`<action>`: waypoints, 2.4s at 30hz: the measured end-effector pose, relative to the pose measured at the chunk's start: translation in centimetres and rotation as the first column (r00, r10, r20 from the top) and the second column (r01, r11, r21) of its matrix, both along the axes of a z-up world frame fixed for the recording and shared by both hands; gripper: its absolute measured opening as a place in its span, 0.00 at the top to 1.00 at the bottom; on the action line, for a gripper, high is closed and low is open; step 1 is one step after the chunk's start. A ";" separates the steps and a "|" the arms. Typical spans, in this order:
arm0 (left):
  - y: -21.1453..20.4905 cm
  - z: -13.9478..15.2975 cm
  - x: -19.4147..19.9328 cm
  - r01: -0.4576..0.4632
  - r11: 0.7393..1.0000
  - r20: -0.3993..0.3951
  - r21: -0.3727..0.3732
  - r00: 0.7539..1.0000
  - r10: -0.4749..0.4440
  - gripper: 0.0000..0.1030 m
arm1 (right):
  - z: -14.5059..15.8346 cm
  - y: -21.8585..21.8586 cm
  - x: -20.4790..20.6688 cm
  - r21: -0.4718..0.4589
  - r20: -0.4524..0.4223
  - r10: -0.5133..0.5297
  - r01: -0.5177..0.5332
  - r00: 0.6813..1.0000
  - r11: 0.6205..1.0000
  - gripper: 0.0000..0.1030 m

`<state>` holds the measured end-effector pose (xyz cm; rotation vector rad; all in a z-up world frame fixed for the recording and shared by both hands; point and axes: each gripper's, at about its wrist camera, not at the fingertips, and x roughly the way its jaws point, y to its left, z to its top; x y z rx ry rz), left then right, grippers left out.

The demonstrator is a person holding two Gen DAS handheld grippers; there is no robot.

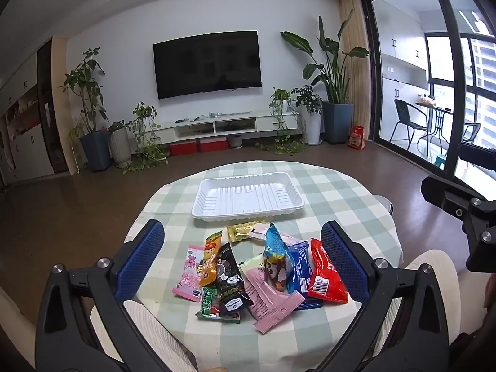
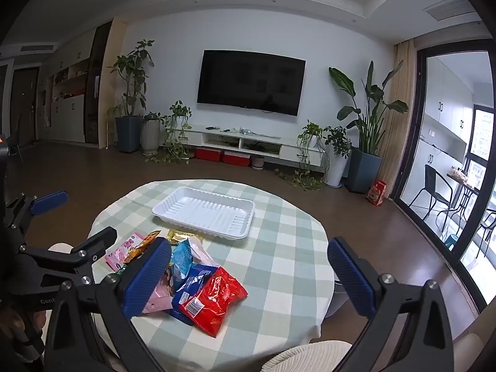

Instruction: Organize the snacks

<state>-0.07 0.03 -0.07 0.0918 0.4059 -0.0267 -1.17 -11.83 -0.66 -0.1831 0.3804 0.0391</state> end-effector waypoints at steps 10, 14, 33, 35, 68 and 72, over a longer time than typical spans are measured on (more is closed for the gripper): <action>0.3 0.0 0.1 0.000 1.000 -0.017 -0.007 1.000 0.000 0.00 | -0.1 -0.1 0.0 0.005 0.019 0.001 -0.001 1.000 1.000 0.00; 0.2 0.0 0.1 -0.001 1.000 -0.017 -0.006 1.000 0.001 0.00 | 0.0 -0.1 -0.1 0.001 0.021 0.001 -0.001 1.000 1.000 0.00; 0.3 -0.1 0.0 0.002 1.000 -0.018 -0.010 1.000 -0.002 0.00 | -0.1 0.0 0.0 0.003 0.017 0.000 0.000 1.000 1.000 0.00; 0.3 -0.1 0.1 0.001 1.000 -0.018 -0.009 1.000 -0.001 0.00 | -0.1 0.0 0.1 0.001 0.016 0.000 0.000 1.000 1.000 0.00; 0.3 -0.1 0.0 0.001 1.000 -0.018 -0.014 1.000 -0.001 0.00 | -0.1 0.1 0.0 -0.003 0.014 0.000 0.000 1.000 1.000 0.00; 0.5 -0.3 0.2 -0.001 1.000 -0.019 -0.014 1.000 0.000 0.00 | -0.1 0.1 0.0 -0.004 0.014 0.000 0.000 1.000 1.000 0.00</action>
